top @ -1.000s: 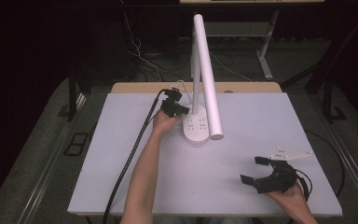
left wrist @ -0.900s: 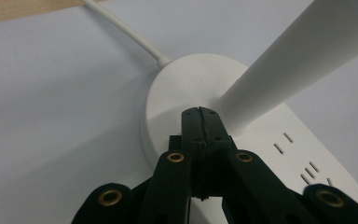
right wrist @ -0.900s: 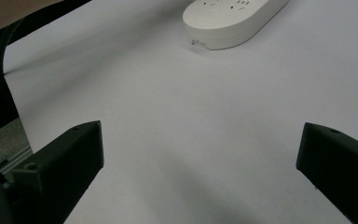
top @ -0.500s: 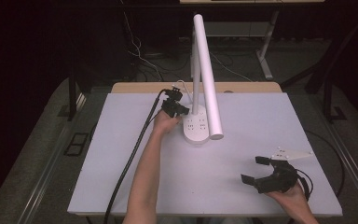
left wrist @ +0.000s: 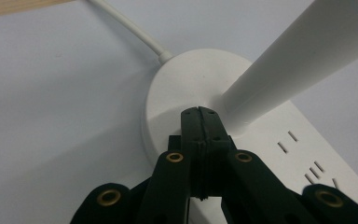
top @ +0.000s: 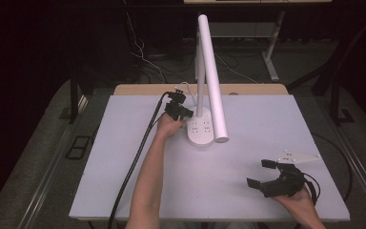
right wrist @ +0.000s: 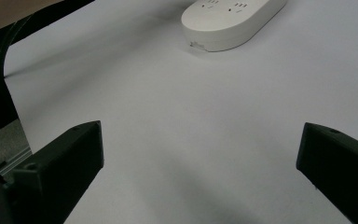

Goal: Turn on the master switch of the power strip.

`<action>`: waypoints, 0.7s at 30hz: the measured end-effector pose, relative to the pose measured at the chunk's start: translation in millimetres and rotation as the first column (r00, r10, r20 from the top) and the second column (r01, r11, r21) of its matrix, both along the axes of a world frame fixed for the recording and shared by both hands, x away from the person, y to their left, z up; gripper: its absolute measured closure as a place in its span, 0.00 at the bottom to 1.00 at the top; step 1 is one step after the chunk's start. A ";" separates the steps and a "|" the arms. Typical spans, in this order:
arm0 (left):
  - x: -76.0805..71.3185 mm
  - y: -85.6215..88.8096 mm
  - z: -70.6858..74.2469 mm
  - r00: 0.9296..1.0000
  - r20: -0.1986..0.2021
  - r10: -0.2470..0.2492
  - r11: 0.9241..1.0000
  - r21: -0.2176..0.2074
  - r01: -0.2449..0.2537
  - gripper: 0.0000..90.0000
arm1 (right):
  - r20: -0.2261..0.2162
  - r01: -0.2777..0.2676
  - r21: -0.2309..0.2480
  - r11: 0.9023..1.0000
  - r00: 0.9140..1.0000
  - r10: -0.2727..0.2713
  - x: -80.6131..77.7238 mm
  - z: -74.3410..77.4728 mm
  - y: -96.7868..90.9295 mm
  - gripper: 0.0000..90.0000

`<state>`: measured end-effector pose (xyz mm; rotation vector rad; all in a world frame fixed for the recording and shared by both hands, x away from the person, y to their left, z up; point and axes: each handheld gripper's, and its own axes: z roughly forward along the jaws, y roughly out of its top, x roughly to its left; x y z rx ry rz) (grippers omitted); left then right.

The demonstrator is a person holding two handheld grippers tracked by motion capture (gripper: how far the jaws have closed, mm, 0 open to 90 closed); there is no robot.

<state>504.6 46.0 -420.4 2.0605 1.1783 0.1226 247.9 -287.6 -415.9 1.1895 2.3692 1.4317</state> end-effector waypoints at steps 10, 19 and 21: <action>-0.3 2.6 2.4 1.000 -0.002 -0.013 1.000 0.004 0.013 1.00 | 0.000 0.002 0.001 1.000 1.000 -0.002 -0.2 -0.3 0.0 0.00; -3.6 12.1 8.1 0.998 0.026 -0.052 0.999 0.007 0.052 0.95 | -0.003 0.000 -0.005 1.000 1.000 0.000 0.4 -1.0 0.6 0.00; -5.3 15.4 11.9 0.998 0.034 -0.048 0.999 -0.004 0.048 0.95 | -0.002 0.002 -0.004 1.000 1.000 -0.002 0.5 -1.1 0.2 0.00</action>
